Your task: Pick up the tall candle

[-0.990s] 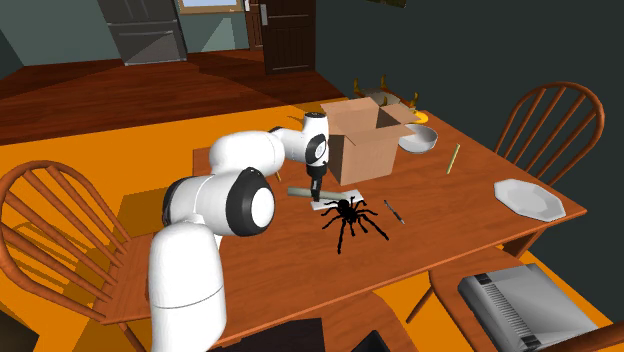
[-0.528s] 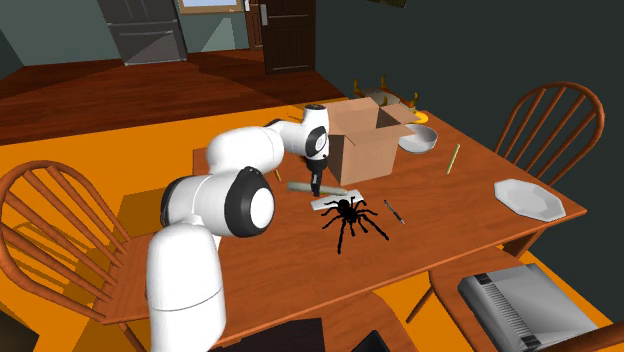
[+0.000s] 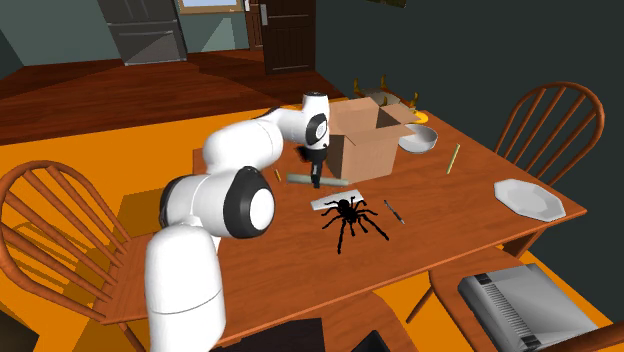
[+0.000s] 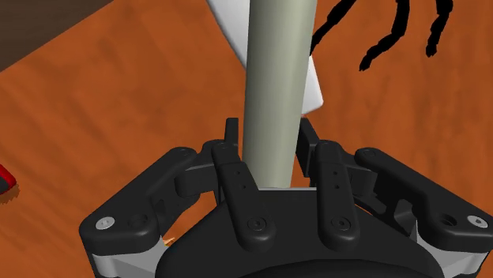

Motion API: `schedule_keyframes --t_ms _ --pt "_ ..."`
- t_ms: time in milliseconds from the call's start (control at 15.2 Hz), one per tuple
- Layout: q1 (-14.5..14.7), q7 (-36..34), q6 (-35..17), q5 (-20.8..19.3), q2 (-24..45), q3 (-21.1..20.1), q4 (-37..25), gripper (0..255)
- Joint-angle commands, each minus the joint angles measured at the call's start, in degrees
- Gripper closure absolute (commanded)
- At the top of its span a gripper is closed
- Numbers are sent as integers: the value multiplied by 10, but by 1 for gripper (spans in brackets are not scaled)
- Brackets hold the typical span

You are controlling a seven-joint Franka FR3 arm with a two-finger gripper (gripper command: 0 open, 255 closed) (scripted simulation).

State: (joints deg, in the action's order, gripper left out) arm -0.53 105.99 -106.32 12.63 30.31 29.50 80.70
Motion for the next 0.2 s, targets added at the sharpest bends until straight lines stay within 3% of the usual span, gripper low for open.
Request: schedule_keyframes --t_ms 0,132 --pt "-1 -1 13 -2 -4 1 -9 255" --pt "-1 -1 14 -2 -5 2 -10 255"
